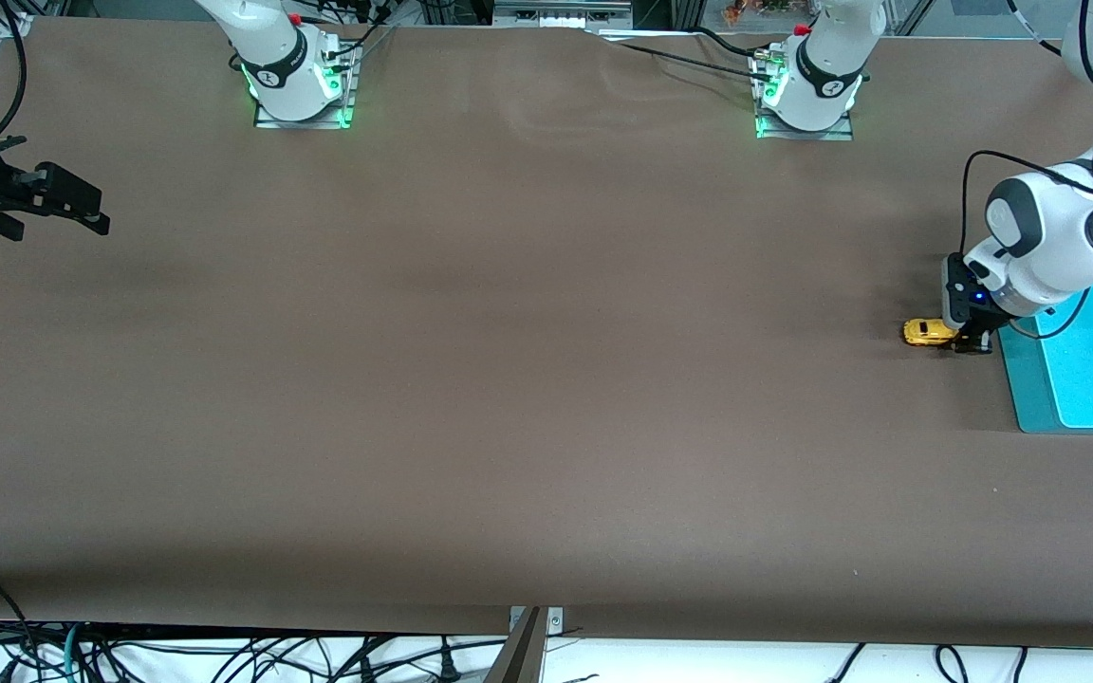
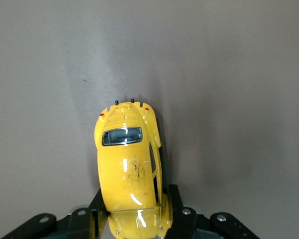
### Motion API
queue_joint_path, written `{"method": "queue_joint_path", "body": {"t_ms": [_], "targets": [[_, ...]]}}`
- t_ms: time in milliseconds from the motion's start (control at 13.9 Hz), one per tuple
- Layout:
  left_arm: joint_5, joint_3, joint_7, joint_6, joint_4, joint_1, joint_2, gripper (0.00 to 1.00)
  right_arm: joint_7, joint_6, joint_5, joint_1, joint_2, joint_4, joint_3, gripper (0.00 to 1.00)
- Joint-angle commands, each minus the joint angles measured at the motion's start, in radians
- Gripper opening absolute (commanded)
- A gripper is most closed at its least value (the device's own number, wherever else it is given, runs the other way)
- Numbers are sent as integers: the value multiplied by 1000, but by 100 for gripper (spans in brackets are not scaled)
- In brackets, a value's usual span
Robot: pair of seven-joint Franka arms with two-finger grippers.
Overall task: Wind and store yellow beetle car
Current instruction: 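Close the left gripper around the yellow car, then lift the yellow car with the left gripper into the turquoise bin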
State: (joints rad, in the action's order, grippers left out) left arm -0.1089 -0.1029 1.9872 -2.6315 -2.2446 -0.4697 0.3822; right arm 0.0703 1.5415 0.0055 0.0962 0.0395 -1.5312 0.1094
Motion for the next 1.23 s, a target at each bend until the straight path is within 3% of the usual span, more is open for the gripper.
{"method": "queue_joint_path", "body": {"t_ms": [0,289,722,1155], "targets": [[37,-37,18,290,124,-14,-84,14,-9,-20,-6,5,7,22,4,100],[35,-37,73,516,279,-65,-106,15,-7,-20,-6,5,7,22,4,100],[20,-37,248,548,405,-257,-62,16,-7,-21,-6,5,7,22,3,100],[17,-37,363,539,609,-331,186,19,-7,-23,-6,5,7,22,3,100]]}}
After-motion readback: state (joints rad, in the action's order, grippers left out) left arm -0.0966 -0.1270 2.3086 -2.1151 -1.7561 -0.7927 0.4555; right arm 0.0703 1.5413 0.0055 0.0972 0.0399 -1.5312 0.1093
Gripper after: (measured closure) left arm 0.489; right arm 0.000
